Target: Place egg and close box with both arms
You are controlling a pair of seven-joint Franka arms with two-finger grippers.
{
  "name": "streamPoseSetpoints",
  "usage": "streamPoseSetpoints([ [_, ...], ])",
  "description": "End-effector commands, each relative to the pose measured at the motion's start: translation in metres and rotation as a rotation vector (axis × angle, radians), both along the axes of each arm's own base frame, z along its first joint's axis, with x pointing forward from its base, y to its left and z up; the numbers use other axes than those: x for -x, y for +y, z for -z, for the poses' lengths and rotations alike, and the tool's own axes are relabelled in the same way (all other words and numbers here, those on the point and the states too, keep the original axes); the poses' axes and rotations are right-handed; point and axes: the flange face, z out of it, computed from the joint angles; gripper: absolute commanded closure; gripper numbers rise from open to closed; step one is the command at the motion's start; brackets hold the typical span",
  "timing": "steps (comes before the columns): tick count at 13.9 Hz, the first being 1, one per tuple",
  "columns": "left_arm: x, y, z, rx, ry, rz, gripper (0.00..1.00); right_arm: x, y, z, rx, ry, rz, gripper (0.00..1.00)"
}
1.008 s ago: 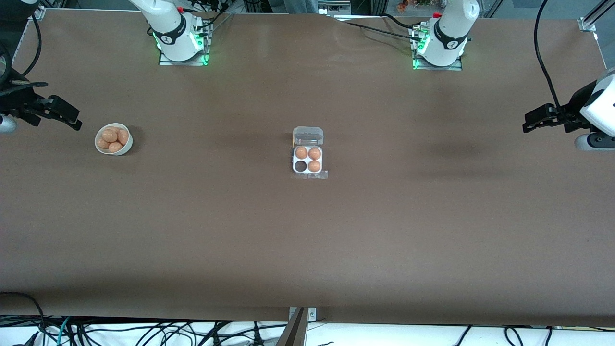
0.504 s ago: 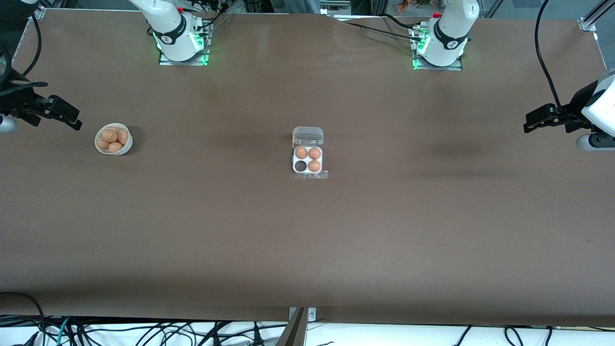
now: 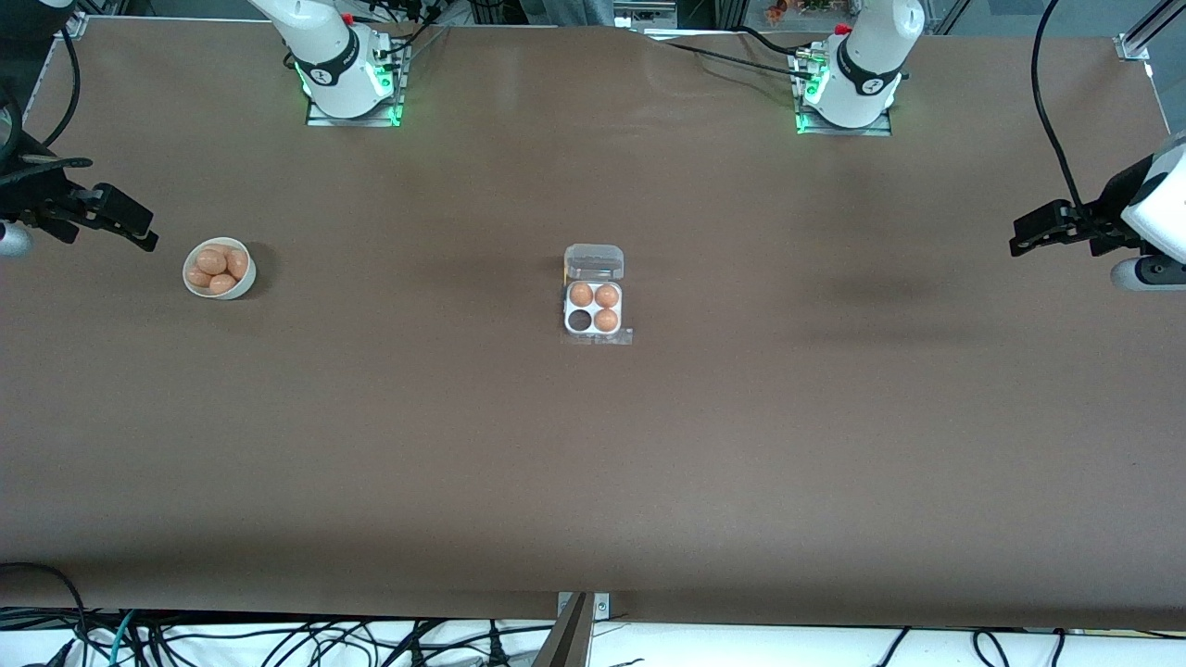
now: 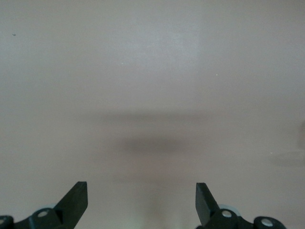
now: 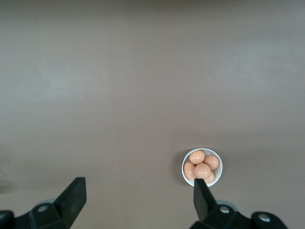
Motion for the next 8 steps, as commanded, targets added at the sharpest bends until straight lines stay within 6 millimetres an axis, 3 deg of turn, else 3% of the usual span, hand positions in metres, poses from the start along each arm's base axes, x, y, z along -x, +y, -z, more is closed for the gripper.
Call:
streamPoseSetpoints([
  [1, -0.002, 0.002, -0.005, 0.014, 0.003, 0.006, 0.00, 0.001, -0.001, -0.005, -0.016, 0.003, -0.009, 0.00],
  [6, -0.002, 0.002, -0.006, 0.014, 0.002, 0.005, 0.00, -0.001, -0.001, 0.001, -0.010, 0.019, -0.013, 0.00],
  [8, -0.002, 0.002, -0.005, 0.014, 0.003, 0.005, 0.00, -0.006, -0.002, 0.014, -0.002, 0.050, -0.016, 0.00],
])
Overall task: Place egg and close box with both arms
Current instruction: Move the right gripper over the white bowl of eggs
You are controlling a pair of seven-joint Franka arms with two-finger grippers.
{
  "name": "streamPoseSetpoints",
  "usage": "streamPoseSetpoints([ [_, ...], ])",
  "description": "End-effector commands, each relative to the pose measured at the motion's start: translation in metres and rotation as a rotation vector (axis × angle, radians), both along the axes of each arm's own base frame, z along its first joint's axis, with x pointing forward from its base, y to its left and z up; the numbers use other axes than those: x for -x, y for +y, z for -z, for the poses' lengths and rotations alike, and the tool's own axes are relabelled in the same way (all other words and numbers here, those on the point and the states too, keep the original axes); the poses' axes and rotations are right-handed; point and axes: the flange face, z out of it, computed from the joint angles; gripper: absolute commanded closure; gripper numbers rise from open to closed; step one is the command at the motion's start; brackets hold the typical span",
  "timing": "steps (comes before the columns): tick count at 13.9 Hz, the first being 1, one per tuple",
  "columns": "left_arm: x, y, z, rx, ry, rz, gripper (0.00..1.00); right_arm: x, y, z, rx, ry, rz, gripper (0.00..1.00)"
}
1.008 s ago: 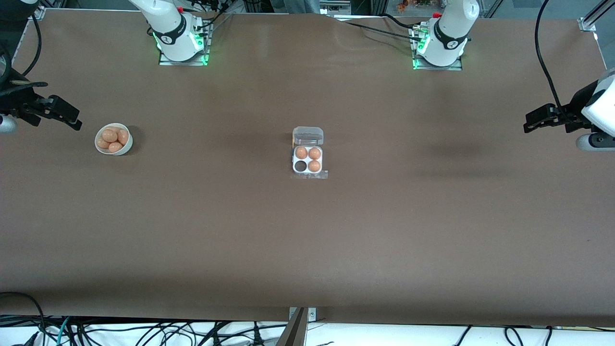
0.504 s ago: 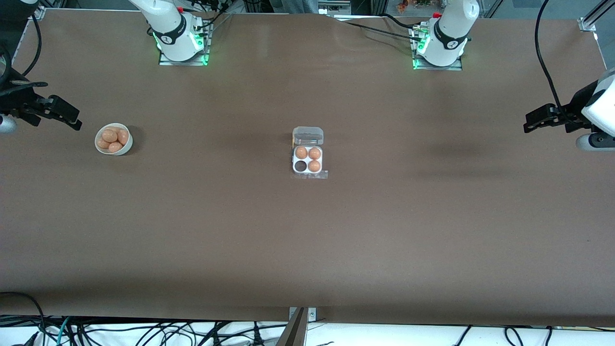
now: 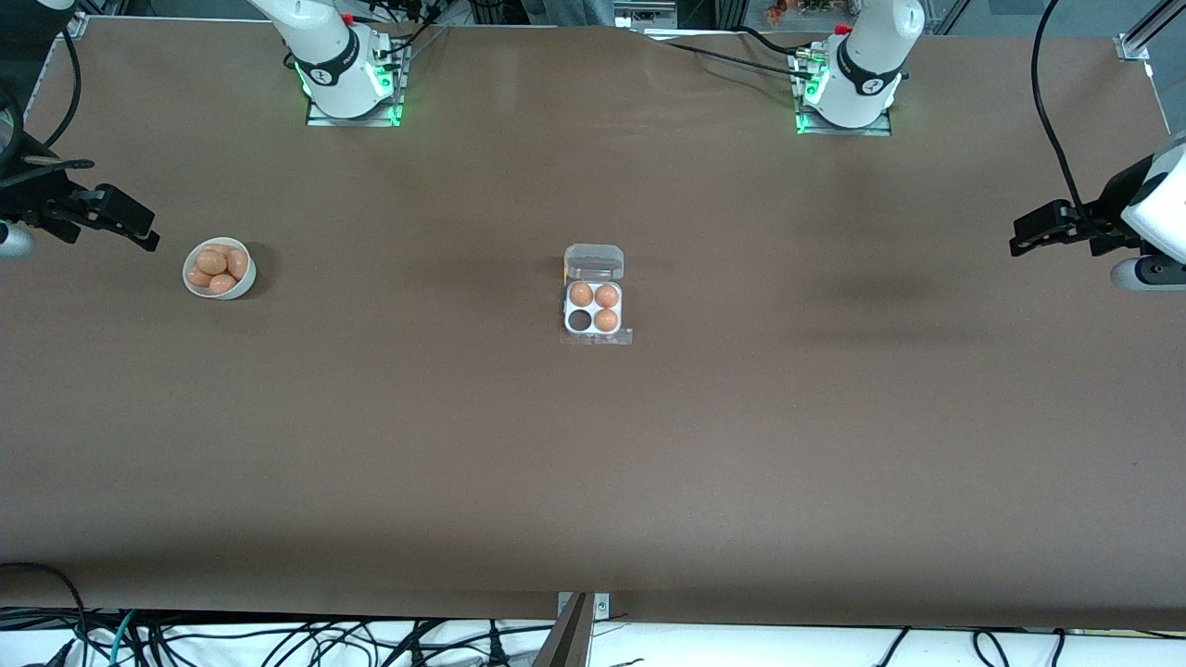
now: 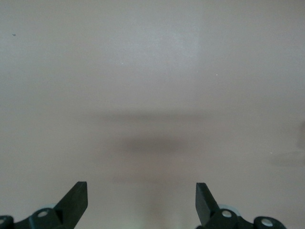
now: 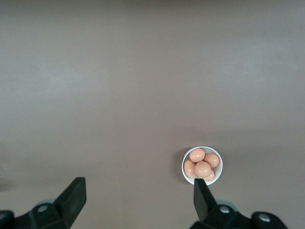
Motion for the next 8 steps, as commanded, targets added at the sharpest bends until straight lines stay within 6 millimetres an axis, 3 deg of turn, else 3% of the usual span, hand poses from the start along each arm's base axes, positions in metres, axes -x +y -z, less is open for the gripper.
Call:
streamPoseSetpoints([
  [1, -0.002, 0.002, -0.005, 0.014, 0.003, 0.005, 0.00, -0.007, -0.003, 0.015, 0.005, 0.046, -0.022, 0.00],
  [4, -0.002, 0.003, -0.005, 0.014, 0.003, 0.005, 0.00, -0.016, -0.011, 0.051, 0.072, 0.141, -0.030, 0.00],
  [8, -0.002, 0.002, -0.005, 0.016, 0.005, 0.003, 0.00, -0.029, -0.018, 0.120, 0.124, 0.261, -0.028, 0.00],
])
